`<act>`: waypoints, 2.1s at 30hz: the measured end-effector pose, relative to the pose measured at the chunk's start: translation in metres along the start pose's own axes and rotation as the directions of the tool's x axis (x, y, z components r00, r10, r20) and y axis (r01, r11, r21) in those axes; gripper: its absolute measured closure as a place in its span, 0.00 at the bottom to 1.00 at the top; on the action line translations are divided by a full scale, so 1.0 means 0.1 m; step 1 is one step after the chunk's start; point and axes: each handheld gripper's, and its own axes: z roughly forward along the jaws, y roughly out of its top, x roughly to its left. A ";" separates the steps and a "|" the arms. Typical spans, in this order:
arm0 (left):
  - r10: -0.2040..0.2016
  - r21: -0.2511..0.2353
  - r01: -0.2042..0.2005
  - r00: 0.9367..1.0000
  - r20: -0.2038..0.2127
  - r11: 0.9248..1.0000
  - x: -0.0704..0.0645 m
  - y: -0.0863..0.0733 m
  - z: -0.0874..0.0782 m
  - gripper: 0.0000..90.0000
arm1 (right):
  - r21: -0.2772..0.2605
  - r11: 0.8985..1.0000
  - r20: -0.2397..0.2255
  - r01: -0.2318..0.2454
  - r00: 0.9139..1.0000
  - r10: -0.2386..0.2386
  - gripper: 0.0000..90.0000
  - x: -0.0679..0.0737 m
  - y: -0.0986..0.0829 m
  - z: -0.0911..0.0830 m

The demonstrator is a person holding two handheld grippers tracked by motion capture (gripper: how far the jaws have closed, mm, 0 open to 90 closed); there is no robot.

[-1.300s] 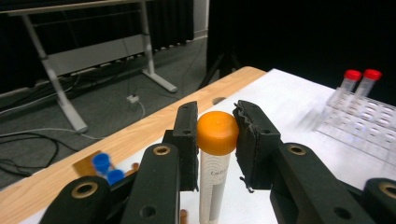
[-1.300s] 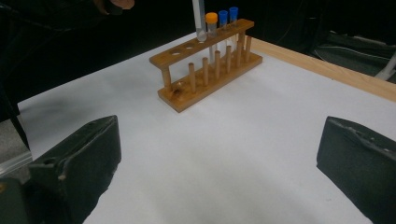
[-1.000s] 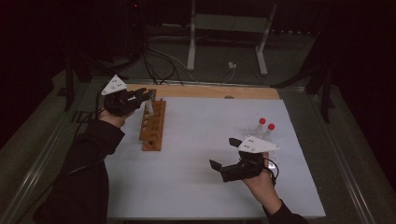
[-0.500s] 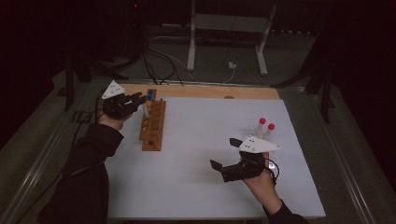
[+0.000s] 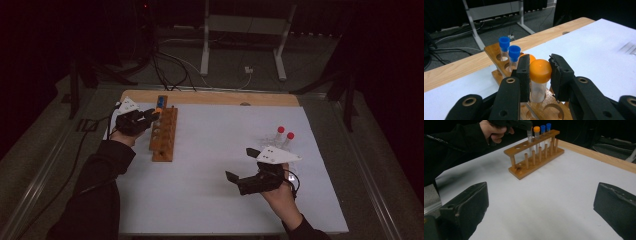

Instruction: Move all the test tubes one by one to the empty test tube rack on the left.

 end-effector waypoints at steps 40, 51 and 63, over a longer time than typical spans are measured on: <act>0.021 0.017 -0.025 0.983 0.183 1.000 -0.38 -0.05 -0.58 0.02 | -0.114 0.993 0.171 0.015 0.985 0.005 0.00 -0.56 0.28 -0.59; 0.030 0.001 -0.031 0.964 0.266 1.000 -0.65 -0.22 -0.75 0.02 | -0.076 0.996 0.286 -0.055 0.955 0.075 0.00 -1.04 0.04 -0.68; 0.028 -0.008 -0.027 0.953 0.300 1.000 -0.74 -0.29 -0.76 0.02 | -0.013 0.988 0.390 -0.155 0.909 0.148 0.18 -1.38 -0.39 -0.63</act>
